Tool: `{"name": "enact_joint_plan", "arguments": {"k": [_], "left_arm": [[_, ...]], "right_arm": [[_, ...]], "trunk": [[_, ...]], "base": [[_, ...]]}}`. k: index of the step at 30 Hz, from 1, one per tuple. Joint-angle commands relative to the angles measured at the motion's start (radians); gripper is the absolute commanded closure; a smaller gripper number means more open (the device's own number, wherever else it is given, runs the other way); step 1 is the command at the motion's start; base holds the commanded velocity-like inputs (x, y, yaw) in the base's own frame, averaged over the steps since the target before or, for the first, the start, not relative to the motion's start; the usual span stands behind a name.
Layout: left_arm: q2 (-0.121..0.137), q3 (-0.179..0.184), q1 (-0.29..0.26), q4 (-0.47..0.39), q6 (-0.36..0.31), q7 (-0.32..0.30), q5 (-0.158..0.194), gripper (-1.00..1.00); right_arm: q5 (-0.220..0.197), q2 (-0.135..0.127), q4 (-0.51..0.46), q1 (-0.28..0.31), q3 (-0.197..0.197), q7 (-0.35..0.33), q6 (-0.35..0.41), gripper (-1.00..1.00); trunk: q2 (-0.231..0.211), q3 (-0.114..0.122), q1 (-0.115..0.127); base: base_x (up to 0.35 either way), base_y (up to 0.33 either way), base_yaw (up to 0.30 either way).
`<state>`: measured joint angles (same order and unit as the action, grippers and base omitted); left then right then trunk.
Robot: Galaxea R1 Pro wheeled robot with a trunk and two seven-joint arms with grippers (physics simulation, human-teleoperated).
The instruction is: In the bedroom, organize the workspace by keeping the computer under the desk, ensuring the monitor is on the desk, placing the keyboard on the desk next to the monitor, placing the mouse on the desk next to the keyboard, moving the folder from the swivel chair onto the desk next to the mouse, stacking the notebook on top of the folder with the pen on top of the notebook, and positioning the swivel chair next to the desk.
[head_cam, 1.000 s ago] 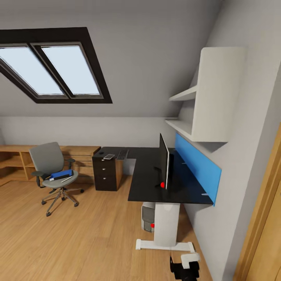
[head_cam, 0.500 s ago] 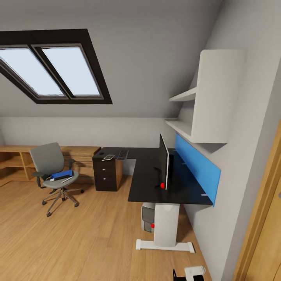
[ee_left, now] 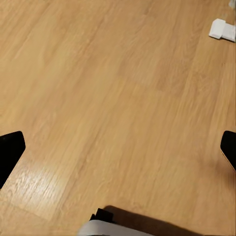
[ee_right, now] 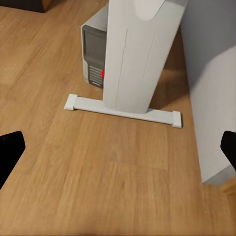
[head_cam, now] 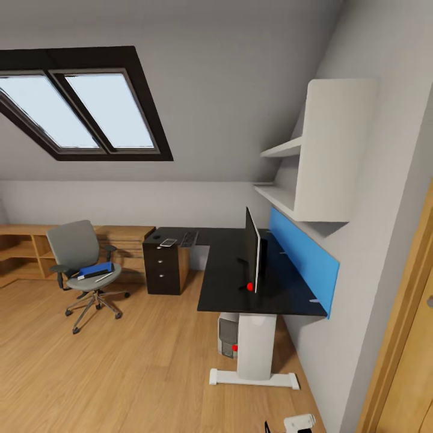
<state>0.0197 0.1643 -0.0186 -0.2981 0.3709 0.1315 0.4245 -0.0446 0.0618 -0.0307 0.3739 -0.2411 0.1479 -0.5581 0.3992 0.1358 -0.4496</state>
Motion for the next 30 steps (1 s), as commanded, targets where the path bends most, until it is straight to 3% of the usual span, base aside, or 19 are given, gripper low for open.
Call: {"name": "enact_joint_plan", "arguments": {"k": [1, 5, 9, 16, 21, 30], "left_arm": [[0.001, 0.009, 0.000, -0.002, 0.016, 0.010, 0.002, -1.00], [0.005, 0.006, 0.000, -0.006, 0.108, 0.016, 0.003, -1.00], [0.004, 0.003, -0.001, -0.008, 0.151, 0.019, 0.006, -1.00], [0.003, -0.002, -0.001, -0.004, 0.173, 0.015, 0.009, -1.00], [0.023, -0.002, 0.000, 0.010, 0.178, -0.007, 0.009, -1.00], [0.031, -0.002, -0.001, 0.053, 0.179, -0.025, 0.008, -1.00]], "right_arm": [[-0.004, 0.000, 0.001, 0.000, -0.008, 0.005, -0.002, -1.00], [-0.004, -0.004, 0.001, 0.001, -0.007, 0.004, -0.002, -1.00], [-0.004, -0.007, 0.001, 0.000, -0.007, 0.003, -0.002, -1.00], [-0.004, -0.006, 0.001, 0.001, -0.008, 0.003, -0.002, -1.00], [-0.003, -0.002, 0.002, 0.001, -0.009, 0.002, -0.001, -1.00], [-0.002, -0.001, 0.003, 0.001, -0.009, 0.002, -0.002, -1.00]], "trunk": [[0.001, -0.001, 0.000], [0.001, -0.004, 0.000], [0.001, -0.009, 0.000], [0.001, -0.020, 0.000], [0.001, -0.028, 0.000], [0.001, -0.043, 0.000]], "base": [[0.000, 0.000, 0.000], [0.000, 0.000, 0.000], [0.000, 0.000, 0.000], [0.000, 0.000, 0.000], [0.000, 0.000, 0.000], [0.000, 0.000, 0.000]]}}
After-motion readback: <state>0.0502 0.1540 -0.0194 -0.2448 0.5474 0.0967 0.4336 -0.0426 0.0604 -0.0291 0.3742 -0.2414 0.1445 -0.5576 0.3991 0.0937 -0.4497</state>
